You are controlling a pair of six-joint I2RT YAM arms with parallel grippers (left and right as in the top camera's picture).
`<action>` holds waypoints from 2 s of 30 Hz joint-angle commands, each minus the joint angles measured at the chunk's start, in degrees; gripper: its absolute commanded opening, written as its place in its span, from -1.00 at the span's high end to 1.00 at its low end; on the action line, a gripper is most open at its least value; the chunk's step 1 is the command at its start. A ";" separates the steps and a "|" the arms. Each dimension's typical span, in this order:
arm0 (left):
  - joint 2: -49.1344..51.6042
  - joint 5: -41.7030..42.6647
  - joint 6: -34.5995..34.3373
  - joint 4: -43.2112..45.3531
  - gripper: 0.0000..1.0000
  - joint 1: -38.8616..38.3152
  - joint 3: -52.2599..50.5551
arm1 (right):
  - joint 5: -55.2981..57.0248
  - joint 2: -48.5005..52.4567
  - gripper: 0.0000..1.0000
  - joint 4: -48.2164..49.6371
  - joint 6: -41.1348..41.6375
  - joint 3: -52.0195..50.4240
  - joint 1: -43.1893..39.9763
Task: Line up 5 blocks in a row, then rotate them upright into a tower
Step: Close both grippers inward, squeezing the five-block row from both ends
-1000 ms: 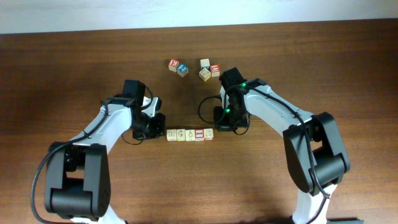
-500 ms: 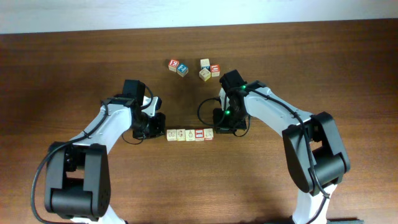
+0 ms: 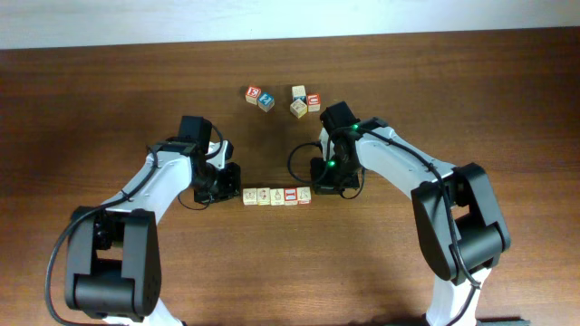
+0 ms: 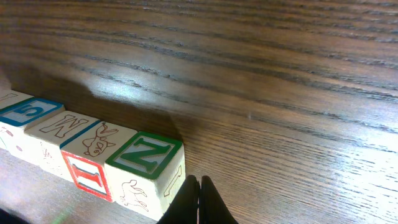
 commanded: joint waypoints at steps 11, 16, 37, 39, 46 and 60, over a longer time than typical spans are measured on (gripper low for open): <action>0.42 -0.24 -2.47 -1.25 1.00 -0.09 0.44 | -0.92 -0.22 0.91 0.17 0.46 -0.33 0.20; 0.42 -0.46 -1.70 -1.22 1.00 -0.68 0.44 | -0.92 -0.22 0.91 0.17 0.46 -0.33 0.20; 0.42 -1.53 -1.55 0.33 1.00 -2.75 0.44 | -0.87 -0.22 0.91 0.37 7.50 -2.25 0.13; 0.42 -1.51 -1.55 0.28 1.00 -2.75 0.44 | -0.68 -0.22 0.91 0.59 8.44 -2.25 0.11; 0.42 -1.49 -1.55 0.24 1.00 -2.80 0.44 | -1.27 -0.22 0.92 0.57 5.73 -2.38 -1.64; 0.42 -1.49 -1.55 0.22 1.00 -2.86 0.44 | -6.95 -0.22 0.91 2.32 0.17 -3.17 -1.70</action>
